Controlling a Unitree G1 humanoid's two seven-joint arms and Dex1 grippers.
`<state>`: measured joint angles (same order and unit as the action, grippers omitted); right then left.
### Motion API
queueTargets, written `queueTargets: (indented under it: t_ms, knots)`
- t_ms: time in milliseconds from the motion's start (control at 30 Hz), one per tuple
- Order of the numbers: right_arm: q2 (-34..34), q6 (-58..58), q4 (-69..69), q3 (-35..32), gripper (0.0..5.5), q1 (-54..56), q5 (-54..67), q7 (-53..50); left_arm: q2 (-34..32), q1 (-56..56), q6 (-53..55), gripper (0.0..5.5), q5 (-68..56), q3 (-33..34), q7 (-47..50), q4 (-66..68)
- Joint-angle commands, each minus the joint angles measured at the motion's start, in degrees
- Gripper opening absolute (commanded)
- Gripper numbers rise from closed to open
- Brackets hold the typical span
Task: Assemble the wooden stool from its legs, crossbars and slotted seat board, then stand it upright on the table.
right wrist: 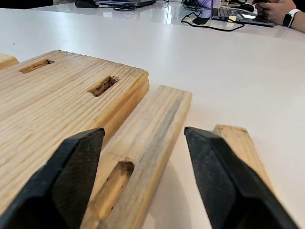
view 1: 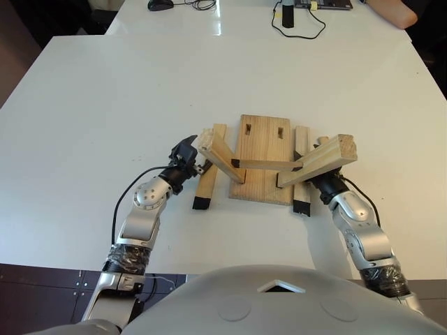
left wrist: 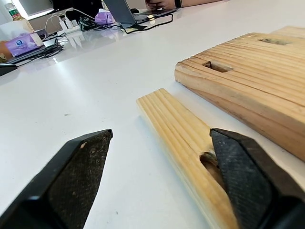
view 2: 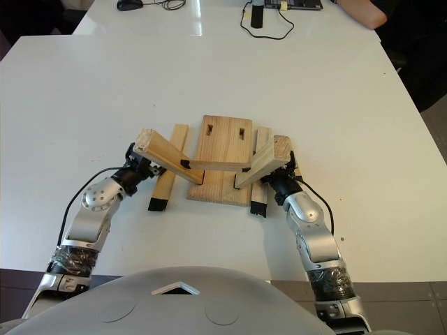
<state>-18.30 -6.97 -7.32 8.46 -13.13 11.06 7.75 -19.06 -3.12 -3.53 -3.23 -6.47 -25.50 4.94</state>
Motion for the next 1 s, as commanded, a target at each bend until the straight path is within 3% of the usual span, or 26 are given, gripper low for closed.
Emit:
queueTargets:
  t_ms: [33, 333, 600, 700, 800, 900, 1000]
  knots:
    - [-2.1, -1.6, 2.9, -3.1, 3.09, -4.2, -3.1, -0.2, -2.0, -0.9, 1.1, 3.8, 4.0, 0.1, 1.7, 8.1]
    - [-9.2, 2.0, 4.3, -9.5, 3.09, -3.3, -8.5, 3.2, -5.5, -0.4, -1.8, 3.8, 6.0, 0.8, 3.1, 14.7]
    - [-10.3, 3.8, 4.3, -13.9, 3.09, -3.1, -9.6, 4.6, -8.0, 1.6, -2.9, 3.8, 5.2, 2.6, 2.9, 17.0]
    - [-9.4, 3.9, -0.2, -14.6, 3.09, -3.8, -10.4, 3.6, -8.1, 0.1, -5.1, 3.8, 2.8, 4.7, 2.8, 10.5]
    - [-5.2, 2.0, -9.2, -15.7, 3.09, -7.3, -12.0, -1.3, -6.9, -4.5, -4.5, 3.8, -1.6, 6.8, 2.5, -5.0]
    - [0.2, 0.1, -20.4, -10.1, 3.09, -10.6, -11.6, -2.4, -5.1, -8.3, 0.7, 3.8, -5.7, 6.1, 2.4, -18.2]
    - [2.2, -2.8, -23.3, -4.2, 3.09, -10.8, -12.7, -1.0, -4.1, -10.0, 3.3, 3.8, -5.4, 3.9, 2.6, -22.4]
